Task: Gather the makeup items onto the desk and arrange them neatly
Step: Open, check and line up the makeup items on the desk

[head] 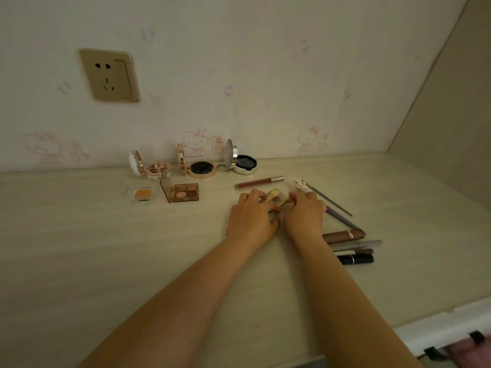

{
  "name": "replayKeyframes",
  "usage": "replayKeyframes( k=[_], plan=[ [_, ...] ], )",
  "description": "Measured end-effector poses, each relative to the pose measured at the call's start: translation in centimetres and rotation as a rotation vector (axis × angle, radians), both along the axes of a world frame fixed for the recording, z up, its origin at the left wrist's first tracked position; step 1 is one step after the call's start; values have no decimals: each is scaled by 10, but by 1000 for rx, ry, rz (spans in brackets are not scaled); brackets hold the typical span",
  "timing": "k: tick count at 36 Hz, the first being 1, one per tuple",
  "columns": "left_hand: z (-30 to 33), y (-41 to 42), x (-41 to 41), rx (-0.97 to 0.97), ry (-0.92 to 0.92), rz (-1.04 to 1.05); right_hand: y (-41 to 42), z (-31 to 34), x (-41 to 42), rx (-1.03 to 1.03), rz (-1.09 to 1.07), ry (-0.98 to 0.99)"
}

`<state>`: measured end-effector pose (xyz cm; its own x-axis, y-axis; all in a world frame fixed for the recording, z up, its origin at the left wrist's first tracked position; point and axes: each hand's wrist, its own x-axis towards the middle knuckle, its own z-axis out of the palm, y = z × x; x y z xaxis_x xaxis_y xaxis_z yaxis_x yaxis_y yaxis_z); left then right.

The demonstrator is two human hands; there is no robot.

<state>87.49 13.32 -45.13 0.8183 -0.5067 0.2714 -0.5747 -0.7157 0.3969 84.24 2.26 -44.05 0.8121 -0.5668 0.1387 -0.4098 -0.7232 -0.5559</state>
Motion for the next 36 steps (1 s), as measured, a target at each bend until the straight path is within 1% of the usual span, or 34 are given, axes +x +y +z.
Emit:
replayKeyframes(
  k=[4,8,11,14,18,21,25,28,30,32,36],
  plan=[
    [-4,2,3,-31,-5,35,-5,-1,6,-66,3,44],
    [-4,5,7,-66,7,95,-9,0,14,-42,38,72],
    [-5,8,8,-94,25,100,-10,0,19,-21,77,89],
    [-4,12,9,-123,33,109,-14,0,27,-37,154,119],
    [-2,21,14,-119,42,165,-24,3,38,-152,304,242],
    [0,28,17,-95,58,220,-28,6,43,-179,332,297],
    [1,29,17,-89,57,261,-27,8,43,-173,327,244],
    [0,28,17,-74,37,279,-27,7,41,-139,275,200],
    [-1,28,17,-72,27,290,-27,6,37,-103,225,146],
    [-1,28,16,-66,23,290,-26,3,34,-108,189,95],
    [0,26,13,-50,24,245,-21,8,29,-72,115,-51]
  ],
)
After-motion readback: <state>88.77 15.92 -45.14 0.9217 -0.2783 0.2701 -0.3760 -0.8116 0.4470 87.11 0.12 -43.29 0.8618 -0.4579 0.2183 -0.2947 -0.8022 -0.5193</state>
